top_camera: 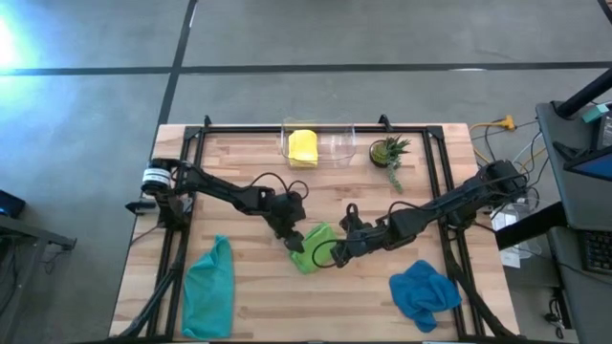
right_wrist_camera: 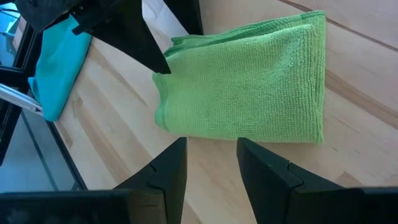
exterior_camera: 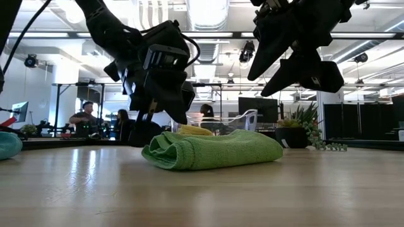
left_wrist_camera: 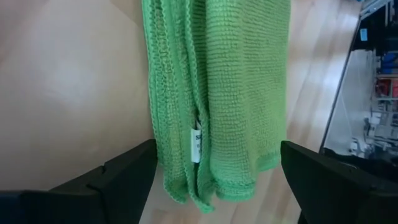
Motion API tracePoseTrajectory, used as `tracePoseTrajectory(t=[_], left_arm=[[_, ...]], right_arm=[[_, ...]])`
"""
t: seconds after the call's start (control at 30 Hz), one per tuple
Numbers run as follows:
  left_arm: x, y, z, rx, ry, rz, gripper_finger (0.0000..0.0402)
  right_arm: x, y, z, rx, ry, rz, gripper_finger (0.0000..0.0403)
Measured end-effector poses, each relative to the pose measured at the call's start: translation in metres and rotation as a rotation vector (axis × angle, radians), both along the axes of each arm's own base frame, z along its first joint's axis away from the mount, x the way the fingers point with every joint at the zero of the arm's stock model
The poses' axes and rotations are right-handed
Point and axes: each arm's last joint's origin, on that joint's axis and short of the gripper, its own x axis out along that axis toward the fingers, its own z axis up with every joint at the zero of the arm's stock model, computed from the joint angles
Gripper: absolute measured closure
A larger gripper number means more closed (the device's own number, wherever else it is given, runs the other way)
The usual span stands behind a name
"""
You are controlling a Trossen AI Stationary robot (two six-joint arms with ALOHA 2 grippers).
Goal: Fold microfiber towels
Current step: Put the green microfiber towel into the transparent bin
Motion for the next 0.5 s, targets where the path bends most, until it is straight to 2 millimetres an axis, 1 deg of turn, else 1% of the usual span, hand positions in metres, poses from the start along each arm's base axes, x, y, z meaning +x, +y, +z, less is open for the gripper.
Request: tracePoseTrajectory(t=[0.23, 0.5], left_arm=[[0.0004, -0.0018, 0.0013, -0.032, 0.000, -0.025, 0.0081], [0.0006, -0.0029, 0.0016, -0.054, -0.014, -0.036, 0.0137]], right_arm=[[0.0000, 0.0000, 0.0000, -0.010, 0.000, 0.013, 0.0266], [0.0000, 0.0000, 0.0000, -0.014, -0.001, 0.016, 0.0266]])
